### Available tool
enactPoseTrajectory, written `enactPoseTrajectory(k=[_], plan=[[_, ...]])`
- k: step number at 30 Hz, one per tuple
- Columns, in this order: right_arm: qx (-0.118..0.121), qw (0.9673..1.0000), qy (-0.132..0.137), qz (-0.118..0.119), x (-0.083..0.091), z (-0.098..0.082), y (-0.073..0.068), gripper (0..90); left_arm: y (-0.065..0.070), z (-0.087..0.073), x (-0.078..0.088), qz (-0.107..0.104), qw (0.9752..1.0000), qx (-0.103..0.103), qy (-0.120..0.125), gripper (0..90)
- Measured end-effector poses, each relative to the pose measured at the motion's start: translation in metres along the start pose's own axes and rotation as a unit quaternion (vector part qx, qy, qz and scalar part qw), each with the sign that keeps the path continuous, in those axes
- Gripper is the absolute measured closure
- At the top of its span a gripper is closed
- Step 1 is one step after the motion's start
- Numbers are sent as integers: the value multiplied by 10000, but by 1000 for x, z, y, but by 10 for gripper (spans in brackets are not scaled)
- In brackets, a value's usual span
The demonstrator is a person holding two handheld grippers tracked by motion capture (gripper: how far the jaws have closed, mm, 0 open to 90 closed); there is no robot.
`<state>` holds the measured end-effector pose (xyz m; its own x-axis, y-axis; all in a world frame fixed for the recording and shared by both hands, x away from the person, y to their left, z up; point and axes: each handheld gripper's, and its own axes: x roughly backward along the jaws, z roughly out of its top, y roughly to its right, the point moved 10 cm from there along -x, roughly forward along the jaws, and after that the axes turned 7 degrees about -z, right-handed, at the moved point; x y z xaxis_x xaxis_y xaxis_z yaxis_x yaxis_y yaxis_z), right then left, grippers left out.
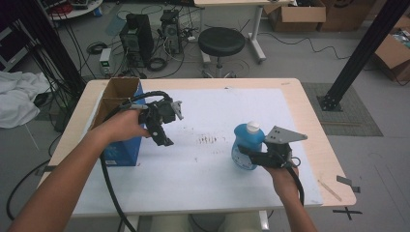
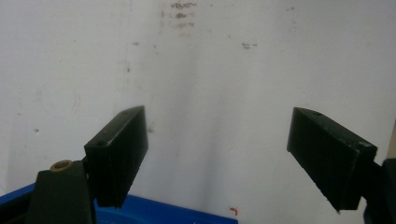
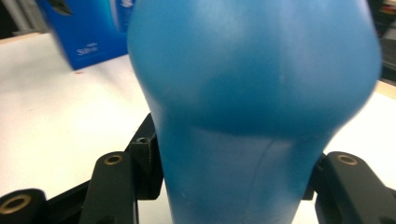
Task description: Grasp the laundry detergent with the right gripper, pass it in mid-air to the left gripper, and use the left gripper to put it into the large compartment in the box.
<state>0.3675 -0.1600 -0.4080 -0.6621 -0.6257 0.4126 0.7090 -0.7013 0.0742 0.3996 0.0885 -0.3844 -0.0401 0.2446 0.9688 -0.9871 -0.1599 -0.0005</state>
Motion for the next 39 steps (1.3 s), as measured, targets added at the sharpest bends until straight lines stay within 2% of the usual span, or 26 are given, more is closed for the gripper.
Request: enactPoseTrajectory(k=[4,7,9,10,11,13,14,16,17,18,20,24,25,26,27,28,29,31,32,34,39], plan=[[268,9988,-7,399,1,8,1,436,0,0,0,16,10000,12,4,211],[457,9971,-58,605,0,11,3,436,1,0,0,6,10000,20,-16,211],[491,9965,-58,677,0,13,4,437,1,0,0,2,10000,21,-16,211],[539,9952,-43,815,0,15,5,437,1,0,0,1,10000,25,-14,211],[539,9952,-43,815,0,15,5,437,1,0,0,1,10000,23,-13,211],[564,9936,3,974,0,17,6,436,1,0,1,0,10000,24,-14,211],[572,9918,55,1143,0,18,5,436,1,0,1,4,10000,29,-14,211],[582,9907,86,1226,0,19,5,436,1,0,1,2,10000,38,-28,211],[610,9879,155,1416,1,21,2,436,2,0,1,-1,10000,38,-37,211],[610,9879,155,1416,1,21,2,436,2,0,2,1,10000,41,-41,211],[641,9841,227,1640,2,24,-1,436,4,2,3,-16,10000,5,-57,210],[689,9744,381,2104,2,28,-10,437,8,8,7,-40,9999,-73,-63,210],[754,9694,419,2297,1,30,-15,438,9,10,10,-45,9999,-106,-63,210],[754,9694,419,2297,1,30,-15,438,10,12,11,-43,9999,-120,-58,210],[797,9658,425,2432,-1,32,-18,438,10,13,13,-32,9998,-172,-99,210],[827,9637,424,2503,-2,33,-20,438,12,17,17,-22,9997,-226,-97,211],[827,9637,424,2503,-2,33,-20,438,12,17,17,-22,9997,-226,-97,210],[888,9590,382,2664,-5,34,-23,438,14,20,20,-19,9996,-269,-118,210],[888,9590,382,2664,-5,34,-23,438,15,22,21,-23,9995,-287,-133,210],[910,9554,366,2787,-8,35,-24,438,18,26,24,-54,9992,-355,-181,210],[964,9534,342,2840,-13,36,-24,439,22,33,28,-79,9989,-418,-210,209]])
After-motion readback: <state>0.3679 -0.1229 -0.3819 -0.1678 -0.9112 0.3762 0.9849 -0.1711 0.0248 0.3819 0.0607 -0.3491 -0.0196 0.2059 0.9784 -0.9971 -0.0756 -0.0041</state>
